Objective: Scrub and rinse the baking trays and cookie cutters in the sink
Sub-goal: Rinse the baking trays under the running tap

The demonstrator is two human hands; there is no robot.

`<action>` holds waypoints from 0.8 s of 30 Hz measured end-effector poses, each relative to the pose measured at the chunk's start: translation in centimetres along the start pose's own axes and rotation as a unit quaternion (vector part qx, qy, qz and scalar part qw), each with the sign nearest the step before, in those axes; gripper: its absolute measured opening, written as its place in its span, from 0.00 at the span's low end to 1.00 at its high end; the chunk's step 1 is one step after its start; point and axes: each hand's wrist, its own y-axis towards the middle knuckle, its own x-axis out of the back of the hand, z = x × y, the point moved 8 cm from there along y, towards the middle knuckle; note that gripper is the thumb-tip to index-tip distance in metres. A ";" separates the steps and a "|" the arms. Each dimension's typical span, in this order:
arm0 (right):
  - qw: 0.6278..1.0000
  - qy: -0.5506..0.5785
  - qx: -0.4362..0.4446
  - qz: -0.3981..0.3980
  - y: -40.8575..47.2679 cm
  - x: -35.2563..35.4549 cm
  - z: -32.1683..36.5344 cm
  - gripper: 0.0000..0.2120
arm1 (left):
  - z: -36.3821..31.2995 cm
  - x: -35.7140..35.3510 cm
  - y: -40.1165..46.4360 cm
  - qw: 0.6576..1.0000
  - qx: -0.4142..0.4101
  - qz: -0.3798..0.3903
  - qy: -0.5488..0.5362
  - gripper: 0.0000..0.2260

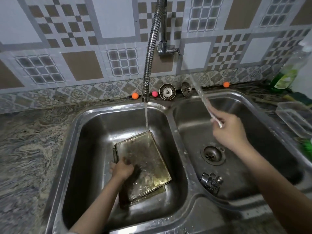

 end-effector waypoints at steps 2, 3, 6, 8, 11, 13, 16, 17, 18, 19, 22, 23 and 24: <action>0.991 -0.119 -0.030 0.045 -0.9 -1.8 -2.5 0.22 | 2.2 -0.9 1.5 0.998 0.041 0.022 0.040 0.18; 0.984 -0.154 -0.046 0.070 -1.3 -2.7 -3.8 0.21 | 3.3 -1.4 2.8 0.997 0.044 0.023 0.051 0.16; 0.960 -0.226 -0.096 0.135 -2.2 -5.2 -7.5 0.20 | 2.8 -1.0 1.8 0.996 0.035 0.011 0.081 0.14; 0.943 -0.260 -0.104 0.179 -2.6 -7.2 -9.8 0.21 | 2.1 -0.6 1.0 0.995 0.022 0.000 0.094 0.17; 0.925 -0.282 -0.114 0.229 -3.0 -10.0 -12.8 0.23 | 1.4 -0.4 0.7 0.995 0.002 -0.009 0.097 0.16; 0.913 -0.302 -0.098 0.257 -3.2 -11.5 -13.9 0.24 | 1.0 -0.3 0.5 0.993 -0.020 -0.027 0.113 0.14; 0.897 -0.318 -0.096 0.291 -3.5 -13.0 -15.4 0.25 | 0.7 -0.2 0.3 0.986 -0.042 -0.057 0.153 0.14; 0.896 -0.314 -0.103 0.296 -3.5 -13.3 -15.9 0.25 | 0.7 -0.3 0.7 0.984 -0.050 -0.058 0.160 0.15; 0.897 -0.306 -0.113 0.298 -3.6 -13.5 -16.2 0.24 | 0.9 -0.3 1.0 0.984 -0.043 -0.053 0.165 0.15; 0.901 -0.295 -0.119 0.296 -3.5 -13.6 -16.3 0.22 | 1.3 -0.4 1.7 0.984 -0.037 -0.050 0.167 0.16; 0.913 -0.264 -0.119 0.289 -3.5 -13.8 -16.1 0.19 | 1.9 -0.1 2.9 0.982 -0.021 -0.061 0.179 0.14; 0.915 -0.254 -0.119 0.290 -3.6 -13.8 -16.0 0.19 | 1.8 0.1 2.9 0.981 -0.024 -0.063 0.185 0.12; 0.918 -0.244 -0.118 0.290 -3.7 -13.8 -16.1 0.20 | 1.7 0.1 3.0 0.979 -0.030 -0.062 0.191 0.10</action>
